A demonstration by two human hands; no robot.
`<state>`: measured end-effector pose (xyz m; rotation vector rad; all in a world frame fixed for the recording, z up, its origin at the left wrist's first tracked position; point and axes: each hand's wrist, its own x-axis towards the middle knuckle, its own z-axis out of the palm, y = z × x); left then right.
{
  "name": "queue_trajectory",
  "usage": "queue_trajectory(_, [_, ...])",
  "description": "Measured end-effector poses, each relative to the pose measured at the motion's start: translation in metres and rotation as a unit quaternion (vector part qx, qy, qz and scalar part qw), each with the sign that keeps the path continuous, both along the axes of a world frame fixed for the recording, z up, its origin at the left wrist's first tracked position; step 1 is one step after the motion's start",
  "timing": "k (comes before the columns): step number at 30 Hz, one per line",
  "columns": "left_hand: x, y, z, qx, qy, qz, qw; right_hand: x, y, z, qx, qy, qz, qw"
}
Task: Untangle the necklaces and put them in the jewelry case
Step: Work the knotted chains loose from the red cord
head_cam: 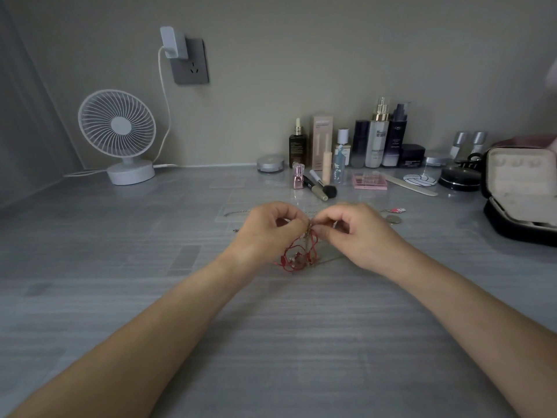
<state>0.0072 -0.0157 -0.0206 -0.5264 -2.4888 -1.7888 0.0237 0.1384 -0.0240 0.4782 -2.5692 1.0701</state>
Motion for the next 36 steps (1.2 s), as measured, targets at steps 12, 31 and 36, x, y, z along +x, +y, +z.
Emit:
queue_trajectory(12, [-0.002, -0.001, -0.002, 0.039, -0.062, -0.044, 0.996, -0.001, 0.000, -0.002, -0.035, -0.015, 0.014, 0.999])
queue_trajectory(31, [-0.015, -0.007, 0.001, 0.237, -0.172, 0.010, 0.956, -0.003, 0.007, 0.000, -0.068, -0.023, -0.001, 0.997])
queue_trajectory(36, [-0.020, -0.012, 0.003, 0.270, -0.191, 0.045, 0.943, -0.005, 0.011, -0.002, -0.073, -0.040, -0.027, 0.996])
